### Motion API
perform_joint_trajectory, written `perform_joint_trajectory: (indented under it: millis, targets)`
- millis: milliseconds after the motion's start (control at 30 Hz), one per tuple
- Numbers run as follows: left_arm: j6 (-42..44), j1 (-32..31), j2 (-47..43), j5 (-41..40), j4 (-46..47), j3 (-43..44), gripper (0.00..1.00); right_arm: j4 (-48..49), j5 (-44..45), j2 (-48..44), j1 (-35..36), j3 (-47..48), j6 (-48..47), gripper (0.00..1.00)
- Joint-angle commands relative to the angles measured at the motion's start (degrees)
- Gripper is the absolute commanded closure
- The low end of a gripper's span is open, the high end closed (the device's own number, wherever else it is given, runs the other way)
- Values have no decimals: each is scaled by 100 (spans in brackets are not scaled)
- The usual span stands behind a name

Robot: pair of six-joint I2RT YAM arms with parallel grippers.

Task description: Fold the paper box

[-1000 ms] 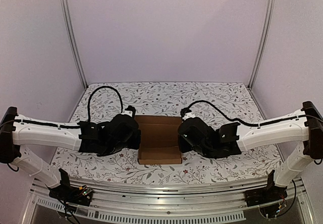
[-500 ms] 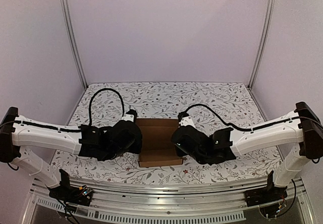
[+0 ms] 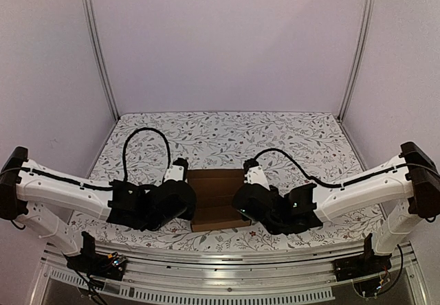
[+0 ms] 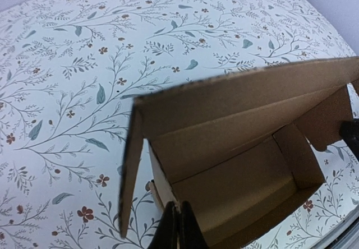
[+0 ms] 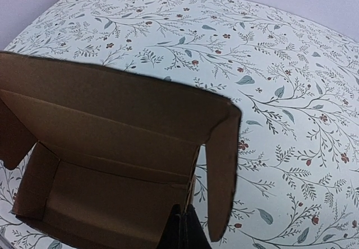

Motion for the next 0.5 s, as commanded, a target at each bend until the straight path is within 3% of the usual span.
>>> perform_joint_trajectory:
  millis: [0,467]
  targets:
    - [-280,-375,129,65,-108,-79,100,118,-82,62,186,-153,179,100]
    - [-1258,-1052,524,-598,-720,-42,100,114,86,-66,457,-558,609,100]
